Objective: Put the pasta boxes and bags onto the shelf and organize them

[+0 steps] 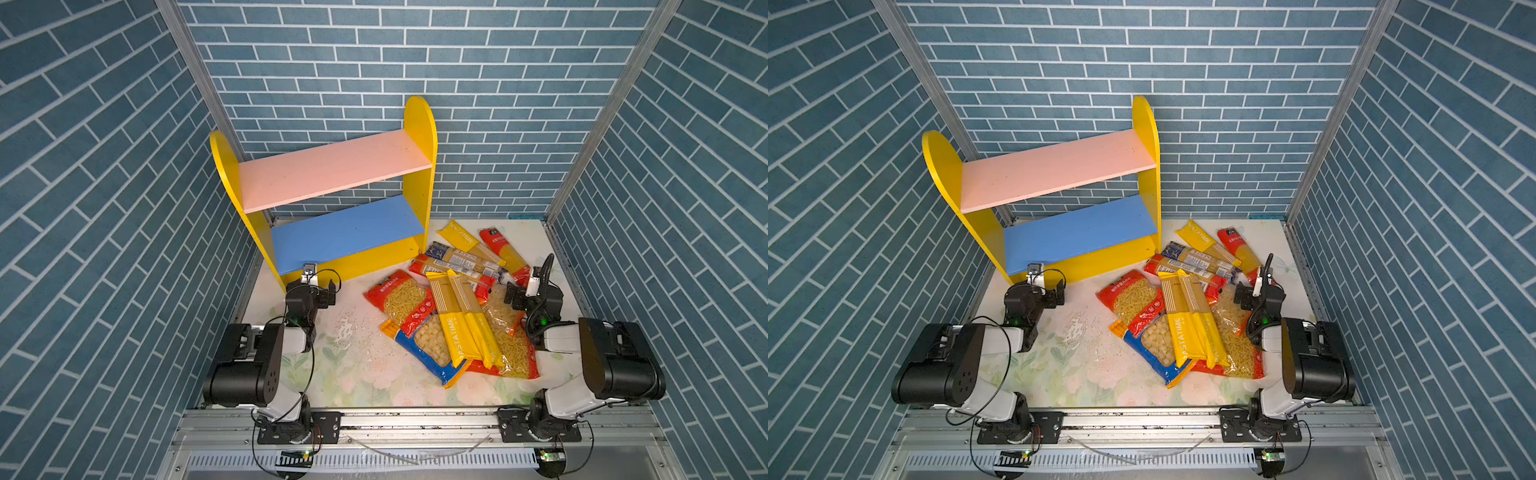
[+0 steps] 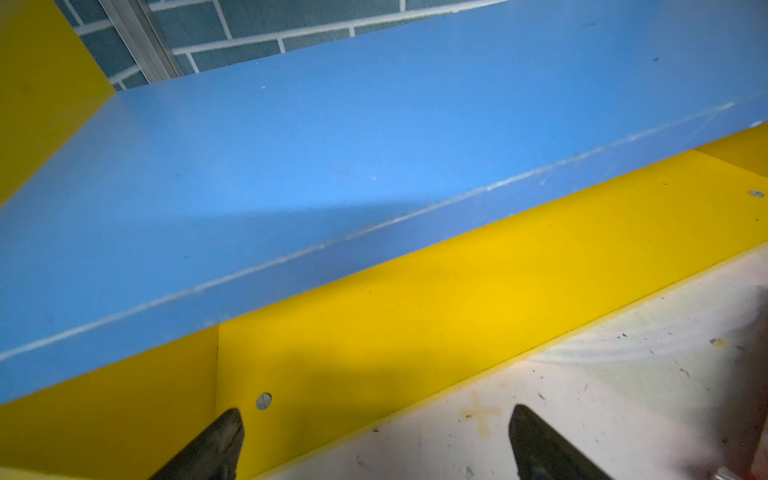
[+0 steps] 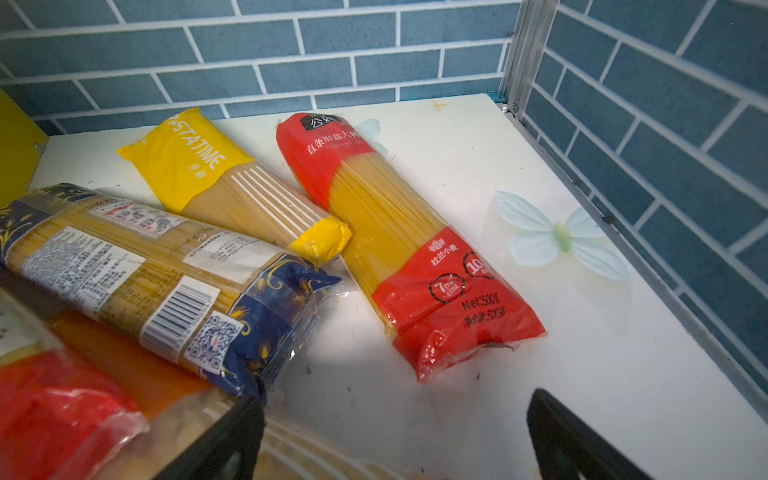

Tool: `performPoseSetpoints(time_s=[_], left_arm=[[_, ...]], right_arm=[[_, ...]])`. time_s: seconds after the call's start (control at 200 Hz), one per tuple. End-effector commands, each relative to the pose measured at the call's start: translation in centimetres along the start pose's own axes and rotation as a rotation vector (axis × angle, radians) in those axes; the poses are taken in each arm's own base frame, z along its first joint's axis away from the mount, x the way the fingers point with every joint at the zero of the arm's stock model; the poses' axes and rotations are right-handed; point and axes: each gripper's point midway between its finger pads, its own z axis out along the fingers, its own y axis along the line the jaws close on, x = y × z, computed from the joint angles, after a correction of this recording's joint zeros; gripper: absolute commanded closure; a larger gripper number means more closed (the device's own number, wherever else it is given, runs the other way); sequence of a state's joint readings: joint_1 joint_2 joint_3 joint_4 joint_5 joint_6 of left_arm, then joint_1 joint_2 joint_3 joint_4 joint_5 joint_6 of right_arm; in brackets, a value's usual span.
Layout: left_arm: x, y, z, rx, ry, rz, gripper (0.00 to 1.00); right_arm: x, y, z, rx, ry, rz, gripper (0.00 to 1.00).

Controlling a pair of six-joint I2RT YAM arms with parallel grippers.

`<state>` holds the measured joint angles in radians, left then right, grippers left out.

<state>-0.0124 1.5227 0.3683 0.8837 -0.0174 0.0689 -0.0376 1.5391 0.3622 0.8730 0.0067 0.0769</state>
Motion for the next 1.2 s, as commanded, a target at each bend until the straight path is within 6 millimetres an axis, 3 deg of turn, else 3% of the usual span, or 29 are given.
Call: performPoseSetpoints(time_s=[0.0,1.195], left_arm=[[-0.23,-0.09,0.28,0.005,-0.001,0.002,0.0],[-0.16,-0.29,0.31,0.017,0.002,0.003,0.0]], right_arm=[[-1.18,-0.08,0.32,0.005,-0.025,-0.044,0.01],[-1.16,-0.04,0.39,-0.003,-0.02,-0.037,0.01]])
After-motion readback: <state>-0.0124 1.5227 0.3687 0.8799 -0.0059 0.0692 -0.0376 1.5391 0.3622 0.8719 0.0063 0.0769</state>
